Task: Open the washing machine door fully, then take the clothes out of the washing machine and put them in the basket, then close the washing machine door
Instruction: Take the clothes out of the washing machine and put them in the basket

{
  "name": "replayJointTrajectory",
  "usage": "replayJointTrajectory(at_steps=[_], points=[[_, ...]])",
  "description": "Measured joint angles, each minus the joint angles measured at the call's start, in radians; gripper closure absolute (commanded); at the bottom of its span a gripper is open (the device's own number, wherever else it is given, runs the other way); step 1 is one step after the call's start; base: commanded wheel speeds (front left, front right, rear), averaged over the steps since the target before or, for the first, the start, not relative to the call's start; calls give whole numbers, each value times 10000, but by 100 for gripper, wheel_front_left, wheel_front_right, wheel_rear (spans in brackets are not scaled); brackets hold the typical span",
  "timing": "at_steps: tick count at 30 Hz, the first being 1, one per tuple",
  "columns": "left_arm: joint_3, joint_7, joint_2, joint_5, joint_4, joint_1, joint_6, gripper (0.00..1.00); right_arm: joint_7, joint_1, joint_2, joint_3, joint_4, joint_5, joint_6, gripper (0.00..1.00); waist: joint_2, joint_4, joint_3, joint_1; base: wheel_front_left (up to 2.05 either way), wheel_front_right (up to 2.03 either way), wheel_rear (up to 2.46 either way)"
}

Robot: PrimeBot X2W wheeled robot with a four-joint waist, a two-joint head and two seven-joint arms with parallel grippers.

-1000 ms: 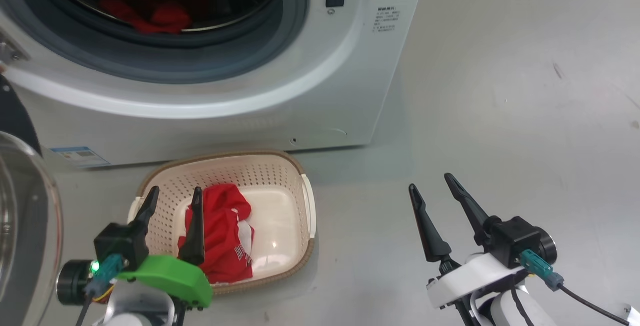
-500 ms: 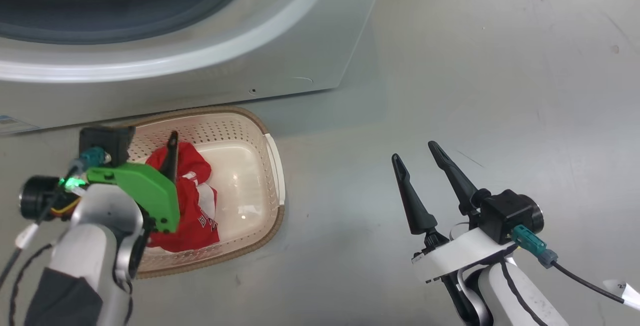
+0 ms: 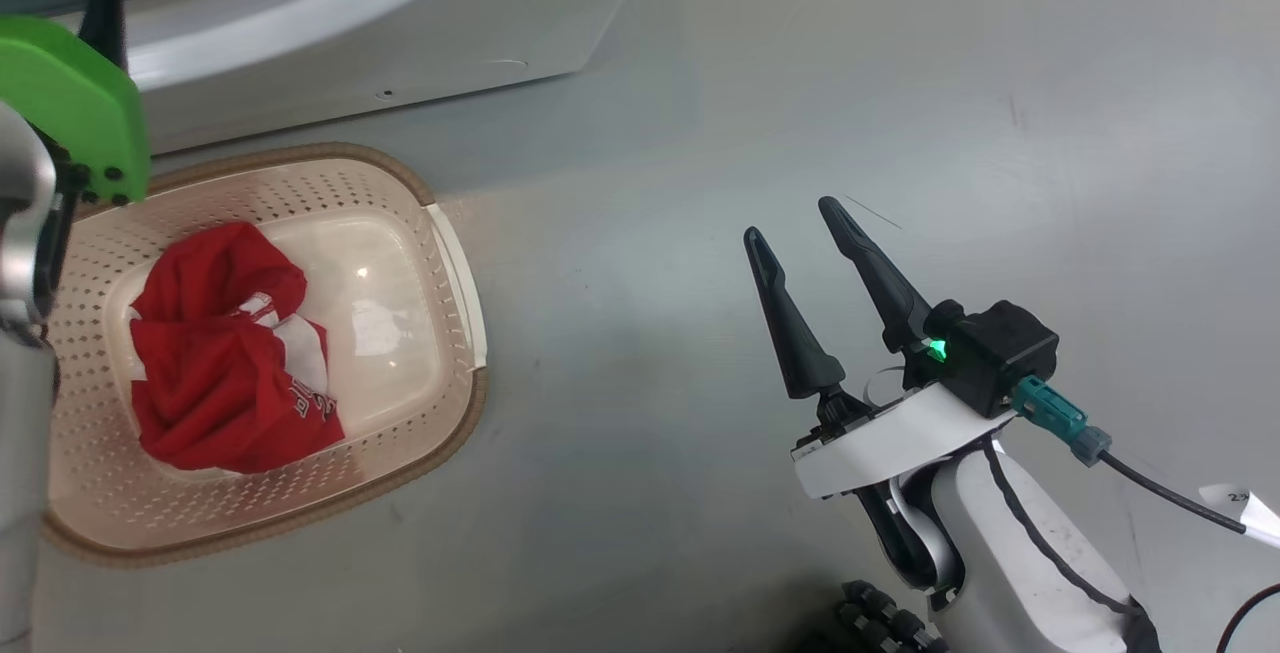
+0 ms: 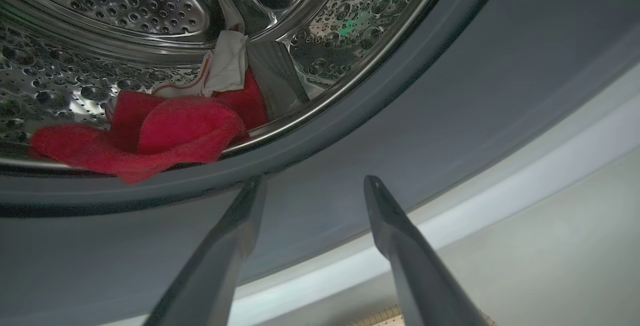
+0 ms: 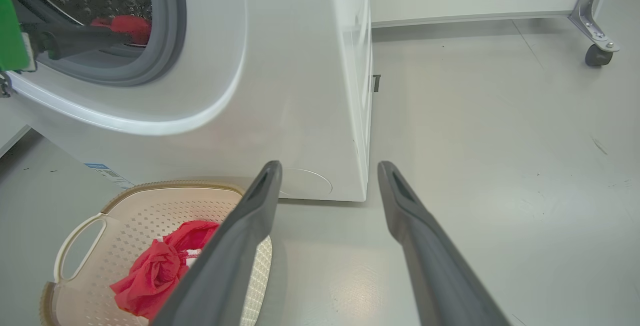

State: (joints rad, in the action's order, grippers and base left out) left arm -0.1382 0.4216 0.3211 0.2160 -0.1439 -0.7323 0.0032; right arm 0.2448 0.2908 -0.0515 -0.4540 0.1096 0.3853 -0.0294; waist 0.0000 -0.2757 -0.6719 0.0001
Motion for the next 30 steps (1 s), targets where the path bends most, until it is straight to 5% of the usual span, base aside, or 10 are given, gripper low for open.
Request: replayJointTrajectory(at_steps=[18,25,26,28,29,30], points=[[324,351,2092,-1450,-1569,-2169,-219,0,73,658,23,-947,-113,1352,236,0,0,-1327,-634,0,0,0,0],[316,644,2213,-1546,-2347,-2440,-217,0,73,693,25,-909,-151,1501,424,0,0,-1561,-648,0,0,0,0],[318,685,2213,-1546,-2426,-2474,-209,18,73,697,25,-917,-157,1509,424,0,0,-1568,-649,0,0,0,0],[311,805,2215,-1567,-2650,-2563,-180,89,73,707,25,-932,-171,1509,430,0,0,-1574,-646,0,0,0,0],[313,815,2215,-1572,-2709,-2580,-176,100,73,713,25,-941,-174,1511,489,0,0,-1577,-644,0,0,0,0],[297,924,2213,-1574,-2777,-2603,-176,100,73,721,27,-947,-174,1511,512,0,0,-1578,-640,0,0,0,0]])
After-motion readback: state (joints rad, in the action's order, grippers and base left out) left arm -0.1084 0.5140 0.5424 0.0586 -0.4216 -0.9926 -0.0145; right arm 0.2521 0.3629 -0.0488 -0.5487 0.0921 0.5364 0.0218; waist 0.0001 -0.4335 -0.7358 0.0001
